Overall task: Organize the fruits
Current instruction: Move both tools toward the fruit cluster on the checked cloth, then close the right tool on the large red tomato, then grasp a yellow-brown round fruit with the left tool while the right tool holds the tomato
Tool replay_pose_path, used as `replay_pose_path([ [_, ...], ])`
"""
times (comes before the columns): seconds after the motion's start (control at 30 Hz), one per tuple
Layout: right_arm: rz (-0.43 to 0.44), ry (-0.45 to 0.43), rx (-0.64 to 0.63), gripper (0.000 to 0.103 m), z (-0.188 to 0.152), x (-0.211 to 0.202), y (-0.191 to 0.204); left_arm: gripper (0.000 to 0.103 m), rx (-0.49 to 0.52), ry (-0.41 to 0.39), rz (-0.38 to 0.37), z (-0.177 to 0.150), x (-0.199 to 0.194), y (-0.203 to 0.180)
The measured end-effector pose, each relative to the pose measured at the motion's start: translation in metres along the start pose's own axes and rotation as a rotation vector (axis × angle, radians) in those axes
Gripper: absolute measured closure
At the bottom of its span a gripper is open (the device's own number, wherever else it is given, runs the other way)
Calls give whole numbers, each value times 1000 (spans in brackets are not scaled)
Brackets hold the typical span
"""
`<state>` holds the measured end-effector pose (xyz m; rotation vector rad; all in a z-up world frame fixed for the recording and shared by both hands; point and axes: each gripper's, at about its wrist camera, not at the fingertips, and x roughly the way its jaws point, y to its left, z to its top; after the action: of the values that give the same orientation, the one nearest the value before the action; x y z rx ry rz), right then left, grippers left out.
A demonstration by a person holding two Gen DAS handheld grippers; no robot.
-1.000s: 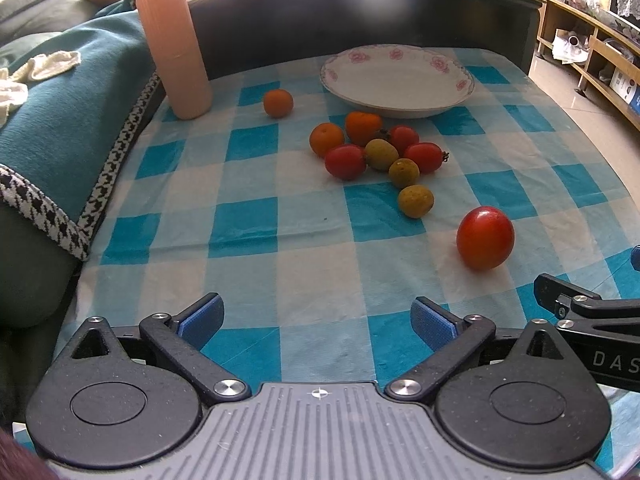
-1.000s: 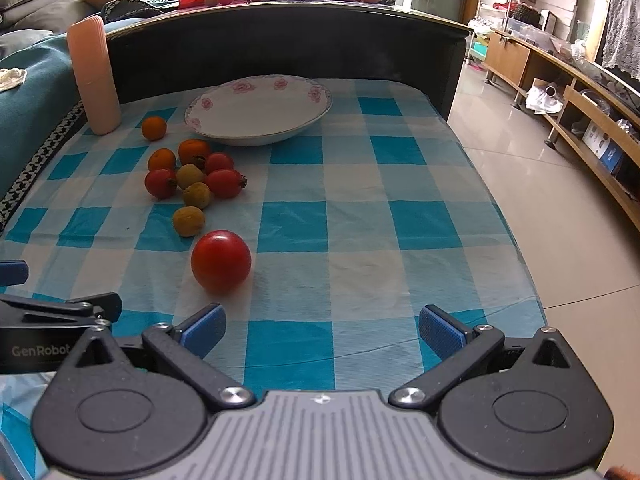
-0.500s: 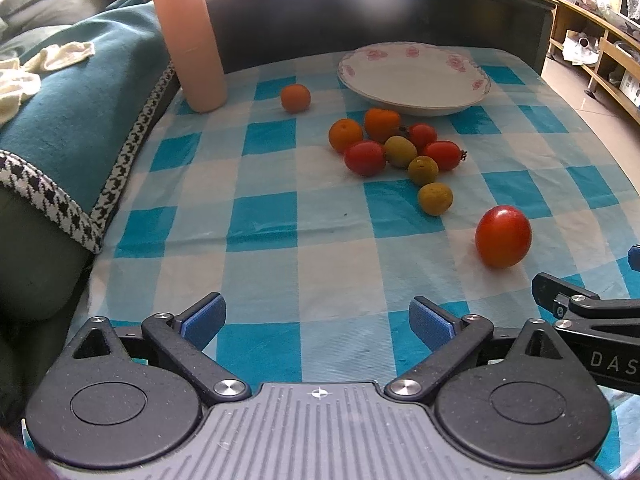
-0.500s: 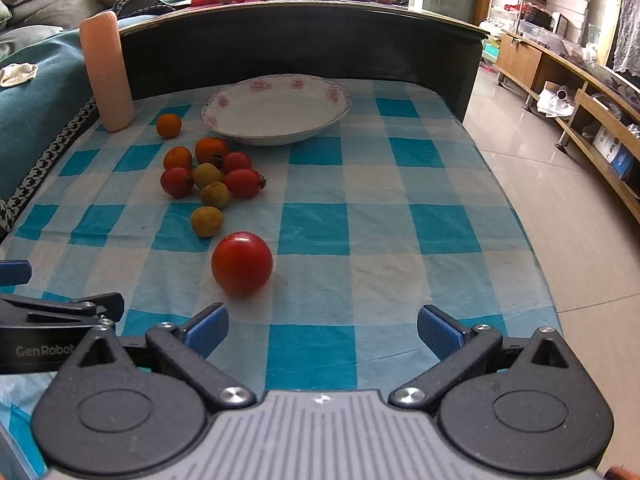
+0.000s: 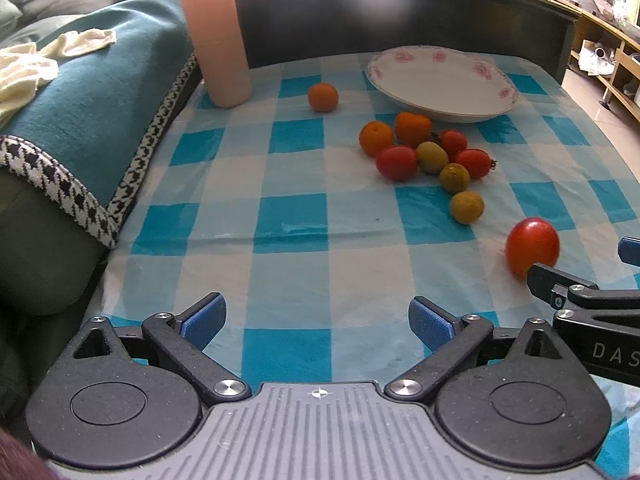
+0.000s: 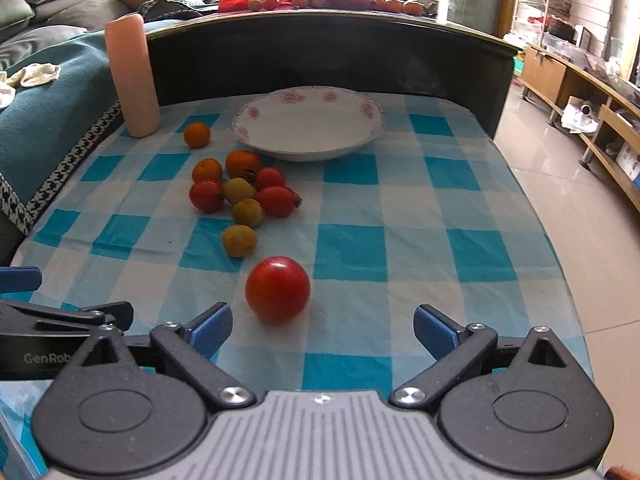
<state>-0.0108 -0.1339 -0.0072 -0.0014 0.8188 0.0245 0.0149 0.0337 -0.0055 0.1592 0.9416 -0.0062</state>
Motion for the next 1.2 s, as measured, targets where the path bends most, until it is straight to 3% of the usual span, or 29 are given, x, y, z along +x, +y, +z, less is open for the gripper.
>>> replay_pose_path([
  [0.33,72,12,-21,4,10,19,11,2,-17,13,25,6,13,9],
  [0.5,116,65,-19,33,10,34,13,0,7,2,8,7,14,2],
  [0.67,123,60,-12,48,12,36,11,0,20,2,-4,10,17,-3],
  [0.83,155,72,13,48,15,37,5,2,22,0,-29,13,18,-6],
  [1.0,157,65,36,49,18,29,-5,9,-7,-18,-111,23,18,-13],
  [1.2,133,48,66,49,24,13,-25,18,53,-9,-151,32,26,-39],
])
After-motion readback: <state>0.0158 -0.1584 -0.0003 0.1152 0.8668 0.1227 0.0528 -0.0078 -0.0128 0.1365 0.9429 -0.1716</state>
